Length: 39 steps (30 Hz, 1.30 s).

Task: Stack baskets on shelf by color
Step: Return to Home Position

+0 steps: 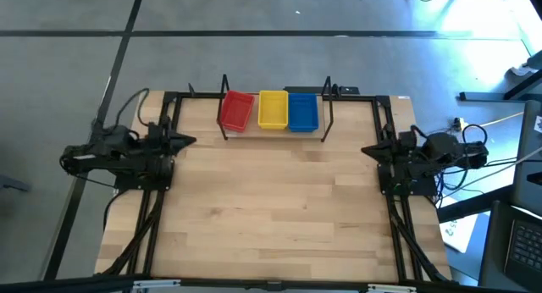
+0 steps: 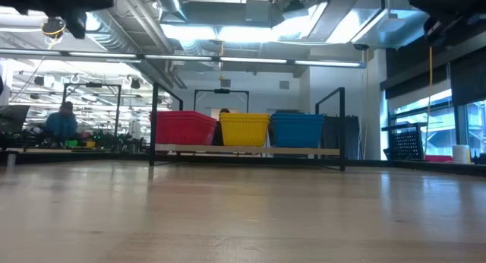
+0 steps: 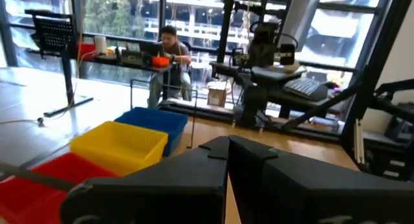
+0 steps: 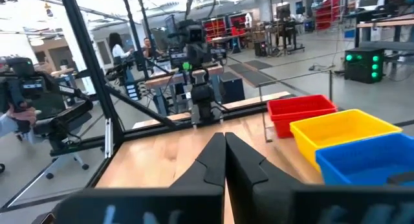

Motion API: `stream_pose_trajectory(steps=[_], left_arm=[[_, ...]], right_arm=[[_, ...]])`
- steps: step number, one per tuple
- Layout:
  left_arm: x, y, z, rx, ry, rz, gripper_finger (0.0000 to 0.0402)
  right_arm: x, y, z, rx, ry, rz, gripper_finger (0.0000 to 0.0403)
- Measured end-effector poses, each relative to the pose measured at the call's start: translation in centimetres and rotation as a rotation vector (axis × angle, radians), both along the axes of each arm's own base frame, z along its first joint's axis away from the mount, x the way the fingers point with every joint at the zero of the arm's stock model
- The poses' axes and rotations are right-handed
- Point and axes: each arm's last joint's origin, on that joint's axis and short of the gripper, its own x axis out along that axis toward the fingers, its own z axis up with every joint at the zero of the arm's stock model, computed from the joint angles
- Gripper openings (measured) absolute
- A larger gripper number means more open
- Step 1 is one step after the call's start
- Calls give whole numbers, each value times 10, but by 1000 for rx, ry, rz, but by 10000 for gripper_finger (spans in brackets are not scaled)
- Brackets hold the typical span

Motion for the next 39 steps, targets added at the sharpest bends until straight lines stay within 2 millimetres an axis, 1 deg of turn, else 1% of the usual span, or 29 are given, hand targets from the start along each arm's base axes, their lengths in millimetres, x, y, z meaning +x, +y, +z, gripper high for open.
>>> stream_pose_trajectory(steps=[7,10,16,18,21,24,26,29,31,39], left_arm=[[22,-1,-32,-10,-32,-20,0],[27,-1,-41,-15,-54,-26,0],[35,-1,-60,-15,-54,-26,0],[37,-1,-65,-13,-55,-25,0],[41,-1,-77,-21,-40,-27,0],[43,-2,-84,-18,-67,-53,0],[45,-3,-91,-21,-26,-79,0],[46,-3,-95,-35,9,-98,0],[46,-4,-96,-36,28,-109,0],[46,-4,-96,-33,24,-129,1]], right_arm=[[15,4,-20,-13,-36,22,0],[20,6,-23,-36,-88,31,0],[28,8,-38,-119,-128,25,0],[31,9,-45,-154,-117,21,0],[34,9,-54,-154,-116,21,0],[38,11,-65,-158,-128,29,0],[40,11,-73,-185,-128,27,0],[43,12,-85,-274,-70,25,0],[43,12,-86,-300,-61,24,0],[43,13,-87,-300,-61,60,0]])
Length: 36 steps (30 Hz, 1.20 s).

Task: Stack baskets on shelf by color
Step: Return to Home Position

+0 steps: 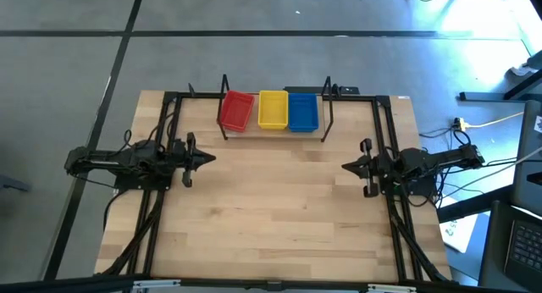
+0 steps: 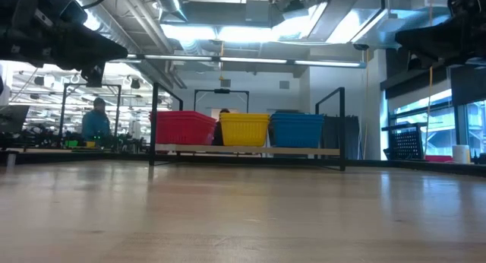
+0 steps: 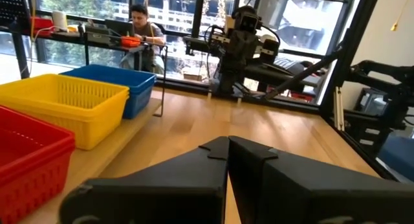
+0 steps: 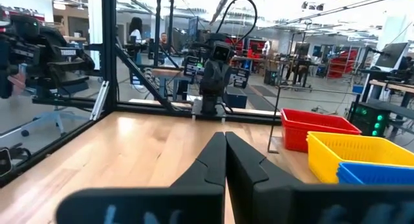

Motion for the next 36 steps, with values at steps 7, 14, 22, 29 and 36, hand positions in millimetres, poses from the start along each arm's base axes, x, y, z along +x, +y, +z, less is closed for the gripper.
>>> stream_pose_trajectory(steps=[7,14,22,29,36], left_arm=[[0,0,0,2,-2,4,6],[0,0,0,2,-2,4,1],[0,0,0,3,-1,4,15],[0,0,0,3,-1,4,14],[0,0,0,3,-1,4,2]], right_arm=[[0,0,-4,-9,40,-3,0],[0,0,-5,-12,53,-3,0],[0,0,-5,-13,53,-3,0],[0,0,-5,-14,52,-3,0],[0,0,-5,-13,52,-3,0]])
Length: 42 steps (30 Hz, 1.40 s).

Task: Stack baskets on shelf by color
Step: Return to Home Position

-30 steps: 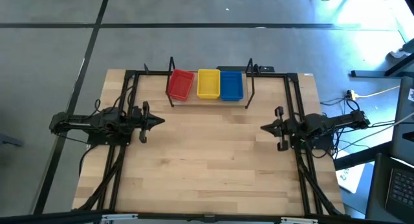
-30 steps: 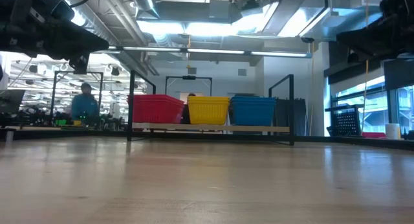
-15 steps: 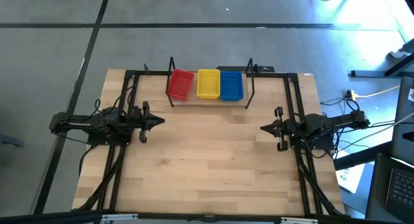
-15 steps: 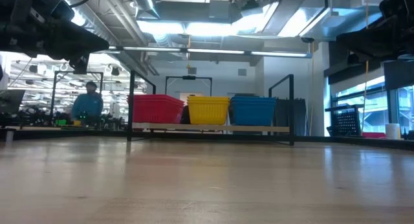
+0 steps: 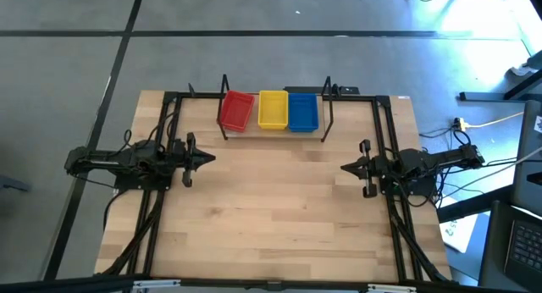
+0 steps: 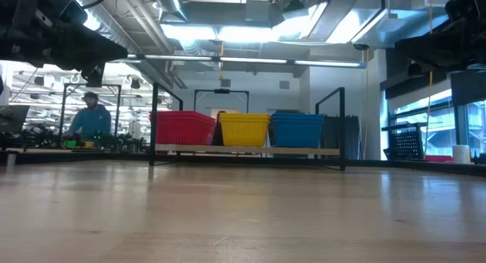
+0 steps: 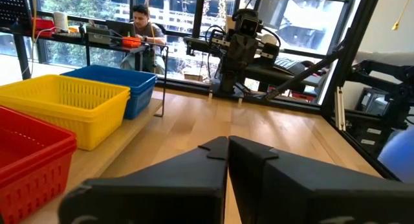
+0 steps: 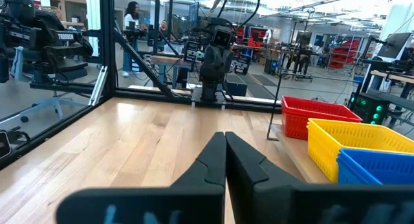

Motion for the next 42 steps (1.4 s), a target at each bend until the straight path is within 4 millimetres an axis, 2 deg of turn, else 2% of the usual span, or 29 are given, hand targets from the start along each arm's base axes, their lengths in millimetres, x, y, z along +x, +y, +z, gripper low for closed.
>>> stream_pose_trajectory(steps=[17,33,42], left_arm=[[0,0,0,0,0,0,22],[0,0,0,0,0,1,1],[0,0,0,0,0,0,13]], right_arm=[[0,0,0,0,0,0,0],[0,0,0,-1,-1,0,1],[0,0,0,0,0,0,1]])
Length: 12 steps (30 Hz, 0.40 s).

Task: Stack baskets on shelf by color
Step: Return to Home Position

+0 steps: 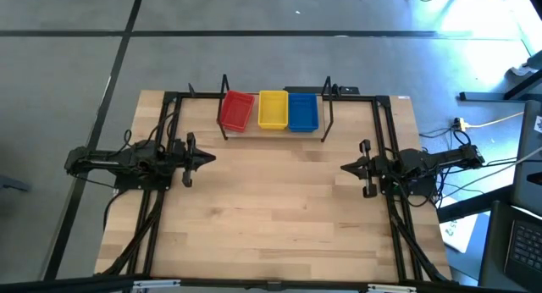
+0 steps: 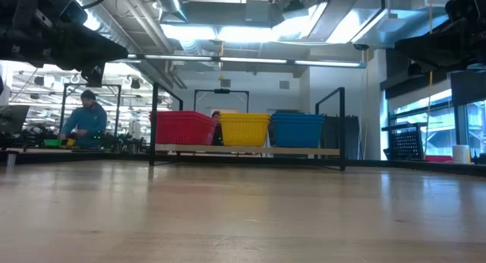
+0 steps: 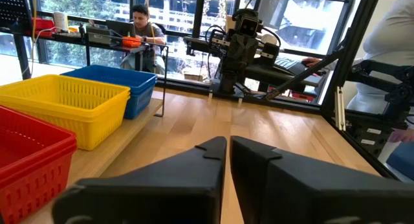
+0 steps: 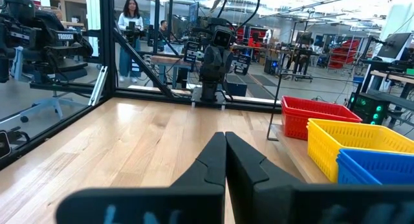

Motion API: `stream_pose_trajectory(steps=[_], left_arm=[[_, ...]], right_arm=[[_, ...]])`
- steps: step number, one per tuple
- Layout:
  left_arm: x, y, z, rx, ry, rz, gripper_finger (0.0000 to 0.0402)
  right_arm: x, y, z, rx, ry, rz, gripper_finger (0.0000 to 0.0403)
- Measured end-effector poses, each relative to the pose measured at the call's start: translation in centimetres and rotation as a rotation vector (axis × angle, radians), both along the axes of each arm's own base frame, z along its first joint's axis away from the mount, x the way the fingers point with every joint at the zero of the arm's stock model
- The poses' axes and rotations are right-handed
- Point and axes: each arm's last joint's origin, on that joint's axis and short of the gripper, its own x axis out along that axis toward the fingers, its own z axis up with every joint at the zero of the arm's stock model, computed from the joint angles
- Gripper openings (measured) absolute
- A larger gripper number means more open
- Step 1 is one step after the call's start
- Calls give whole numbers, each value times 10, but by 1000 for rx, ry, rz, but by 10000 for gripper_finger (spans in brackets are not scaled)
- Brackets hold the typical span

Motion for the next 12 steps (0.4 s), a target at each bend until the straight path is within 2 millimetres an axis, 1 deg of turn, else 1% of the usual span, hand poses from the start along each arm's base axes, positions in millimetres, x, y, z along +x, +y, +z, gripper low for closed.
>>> stream_pose_trajectory(steps=[12], left_arm=[[0,0,0,0,0,0,25]], right_arm=[[0,0,0,-1,0,0,1]])
